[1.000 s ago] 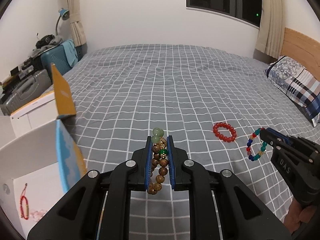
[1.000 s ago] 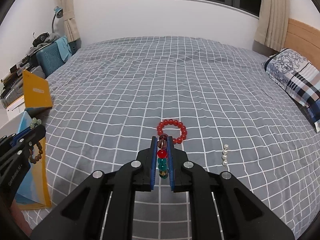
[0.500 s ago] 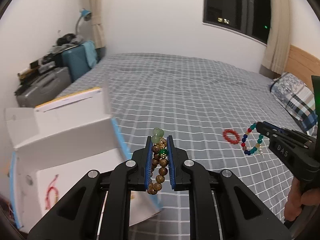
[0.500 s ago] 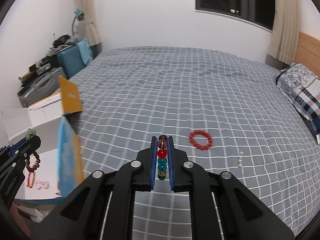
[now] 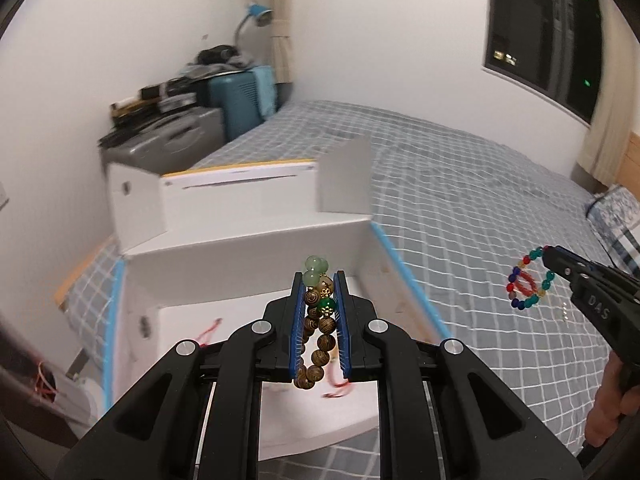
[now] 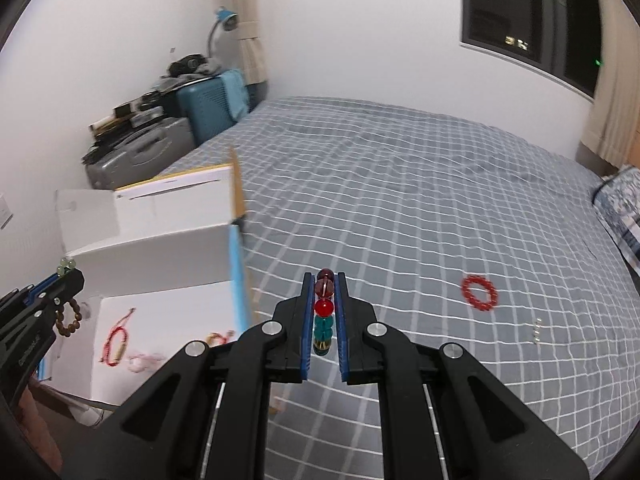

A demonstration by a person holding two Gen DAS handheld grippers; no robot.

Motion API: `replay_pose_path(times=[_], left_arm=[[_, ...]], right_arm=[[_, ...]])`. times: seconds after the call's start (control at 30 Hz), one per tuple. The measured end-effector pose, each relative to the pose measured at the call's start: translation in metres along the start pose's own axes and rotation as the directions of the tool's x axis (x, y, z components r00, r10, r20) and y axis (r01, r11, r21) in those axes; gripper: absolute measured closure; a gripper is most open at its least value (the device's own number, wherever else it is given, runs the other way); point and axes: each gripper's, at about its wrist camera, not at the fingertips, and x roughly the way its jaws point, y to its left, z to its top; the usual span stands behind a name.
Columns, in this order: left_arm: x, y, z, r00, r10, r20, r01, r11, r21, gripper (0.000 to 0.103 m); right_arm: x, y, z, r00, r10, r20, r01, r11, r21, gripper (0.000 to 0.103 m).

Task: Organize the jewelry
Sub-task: 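Carry both held bracelets over the white cardboard box with both tools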

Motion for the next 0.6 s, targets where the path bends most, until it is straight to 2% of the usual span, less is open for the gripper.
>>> replay_pose_path(times=[0.23,0.37,0.6], left_arm=[[0.005,0.049,-0.013,0.997,0.062,-0.044,-0.064,0.997,-0.051,0.090],[0.015,0.072,-0.023,0.993,0.078,-0.093,-0.085,0.993,-0.077,0.090],[0.047,0.098,-0.040,0.978,0.023,-0.208,-0.055,0.987,-0.149,0.090]], right_arm=[[-0.002,0.063,0.005,0.998,0.064,0.006,-0.063,0.995,-0.078,0.094],[0.009,0.095,0.001,0.995,0.098,-0.019,-0.100,0.989,-0.109,0.094],[0.046,0.138,-0.019,0.989,0.108,-0.103,-0.124,0.978,-0.168,0.094]])
